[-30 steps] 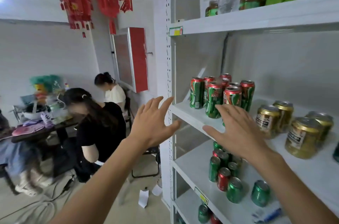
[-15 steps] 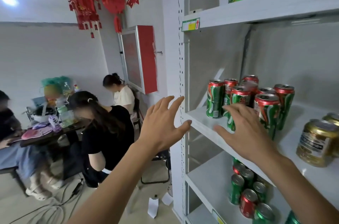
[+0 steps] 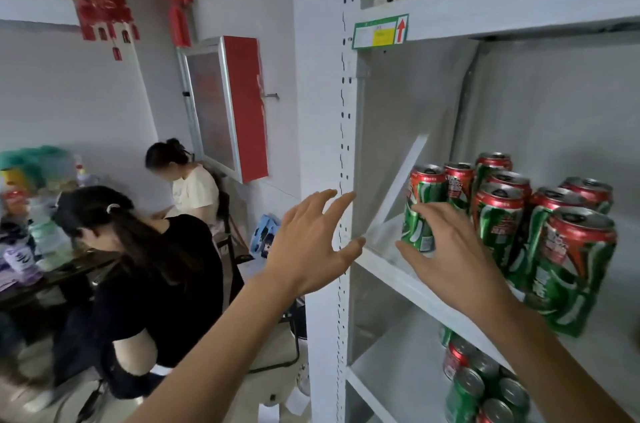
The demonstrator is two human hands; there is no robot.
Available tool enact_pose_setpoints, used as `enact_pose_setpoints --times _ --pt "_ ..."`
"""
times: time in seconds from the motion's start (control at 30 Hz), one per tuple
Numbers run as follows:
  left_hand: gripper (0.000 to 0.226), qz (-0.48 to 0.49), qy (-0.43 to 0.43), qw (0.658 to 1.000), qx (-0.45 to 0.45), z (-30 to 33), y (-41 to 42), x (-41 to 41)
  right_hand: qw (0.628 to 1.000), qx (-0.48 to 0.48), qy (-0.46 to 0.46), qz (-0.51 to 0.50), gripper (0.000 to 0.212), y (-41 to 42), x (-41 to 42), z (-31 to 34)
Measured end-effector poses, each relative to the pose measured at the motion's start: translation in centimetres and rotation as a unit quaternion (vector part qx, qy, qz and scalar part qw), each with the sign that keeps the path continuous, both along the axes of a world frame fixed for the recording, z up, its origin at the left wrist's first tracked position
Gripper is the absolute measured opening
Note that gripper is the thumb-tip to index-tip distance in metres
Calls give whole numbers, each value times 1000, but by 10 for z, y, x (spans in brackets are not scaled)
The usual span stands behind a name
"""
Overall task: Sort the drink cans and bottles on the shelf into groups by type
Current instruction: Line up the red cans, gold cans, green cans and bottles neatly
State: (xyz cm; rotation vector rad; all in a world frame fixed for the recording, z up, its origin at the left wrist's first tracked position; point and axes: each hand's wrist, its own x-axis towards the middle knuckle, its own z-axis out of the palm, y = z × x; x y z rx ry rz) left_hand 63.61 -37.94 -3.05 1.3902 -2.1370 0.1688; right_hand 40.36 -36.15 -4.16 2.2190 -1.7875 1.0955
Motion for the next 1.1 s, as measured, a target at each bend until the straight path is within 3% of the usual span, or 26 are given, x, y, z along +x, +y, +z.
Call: enact_pose_setpoints --times 0.27,0.5,0.57,0.7,0.83,0.97,1.1 --pt "68 -136 58 989 -18 18 -79 -55 996 -73 -9 -44 46 -19 -15 15" --pt "66 -257 85 963 1 15 -133 -78 996 -57 -8 -70 43 -30 -9 21" --pt "66 -321 121 938 42 15 -150 -79 995 -61 -30 -78 41 -33 -6 26" --pt "62 -416 247 853 193 18 -180 -85 988 -96 -66 -102 33 -35 4 33" --pt "57 -475 255 800 262 17 -198 -96 968 -160 -126 -145 21 -21 4 49" --pt "45 -510 200 807 221 15 -205 -105 938 -168 -65 -295 20 -1 -18 68" --pt "43 -485 193 841 142 15 -206 -108 937 13 45 -345 33 9 -36 71"
